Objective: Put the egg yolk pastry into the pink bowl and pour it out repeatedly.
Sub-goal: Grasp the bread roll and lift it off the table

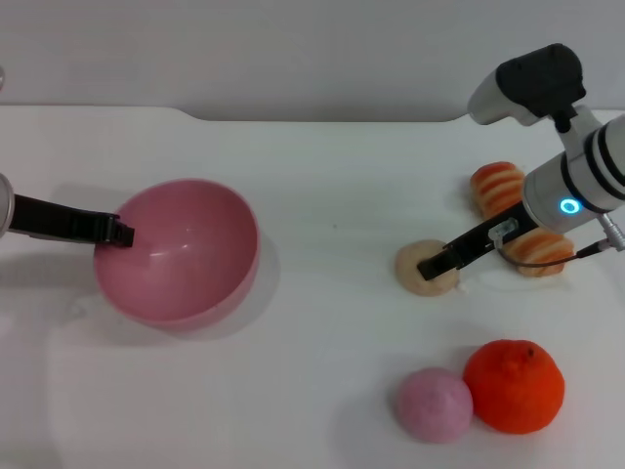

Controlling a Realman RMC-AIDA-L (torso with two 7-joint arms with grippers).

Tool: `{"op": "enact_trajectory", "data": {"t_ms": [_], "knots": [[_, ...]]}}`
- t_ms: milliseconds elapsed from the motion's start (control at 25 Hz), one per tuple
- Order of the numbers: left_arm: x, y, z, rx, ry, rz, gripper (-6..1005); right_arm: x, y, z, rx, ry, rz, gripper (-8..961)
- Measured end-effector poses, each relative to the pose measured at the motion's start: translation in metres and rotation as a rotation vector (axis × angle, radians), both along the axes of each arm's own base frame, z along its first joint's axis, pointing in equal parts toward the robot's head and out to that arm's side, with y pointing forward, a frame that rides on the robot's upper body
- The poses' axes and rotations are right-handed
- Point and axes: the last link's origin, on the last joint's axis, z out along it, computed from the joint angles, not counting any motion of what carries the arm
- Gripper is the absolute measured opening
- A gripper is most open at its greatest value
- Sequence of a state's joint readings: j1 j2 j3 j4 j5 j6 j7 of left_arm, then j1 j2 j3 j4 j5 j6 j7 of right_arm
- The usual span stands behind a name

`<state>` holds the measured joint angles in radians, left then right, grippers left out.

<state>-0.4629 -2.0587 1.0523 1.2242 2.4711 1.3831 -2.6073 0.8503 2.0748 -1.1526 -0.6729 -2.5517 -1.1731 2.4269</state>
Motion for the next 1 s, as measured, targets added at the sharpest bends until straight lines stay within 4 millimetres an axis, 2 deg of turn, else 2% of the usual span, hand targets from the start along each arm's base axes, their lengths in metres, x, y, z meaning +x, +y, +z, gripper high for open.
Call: {"op": "enact_trajectory", "data": {"t_ms": [120, 400, 760, 880, 1000], "knots": [[0.000, 0.000, 0.000, 0.000, 0.000, -0.001, 15, -0.001, 0.001, 0.000, 0.003, -0.008, 0.015, 591], [0.003, 0.002, 0.000, 0.002, 0.000, -0.008, 15, 0.002, 0.002, 0.006, 0.015, -0.001, 0.044, 489], [0.004, 0.004, 0.000, 0.002, 0.000, -0.011, 15, -0.006, -0.002, 0.014, 0.003, 0.110, 0.097, 431], [0.005, 0.004, -0.001, 0.001, 0.000, -0.013, 15, -0.011, -0.001, 0.024, 0.011, 0.122, 0.116, 418], [0.009, 0.006, -0.005, -0.013, 0.007, -0.028, 15, -0.026, 0.003, 0.045, 0.047, 0.147, 0.169, 404]]}}
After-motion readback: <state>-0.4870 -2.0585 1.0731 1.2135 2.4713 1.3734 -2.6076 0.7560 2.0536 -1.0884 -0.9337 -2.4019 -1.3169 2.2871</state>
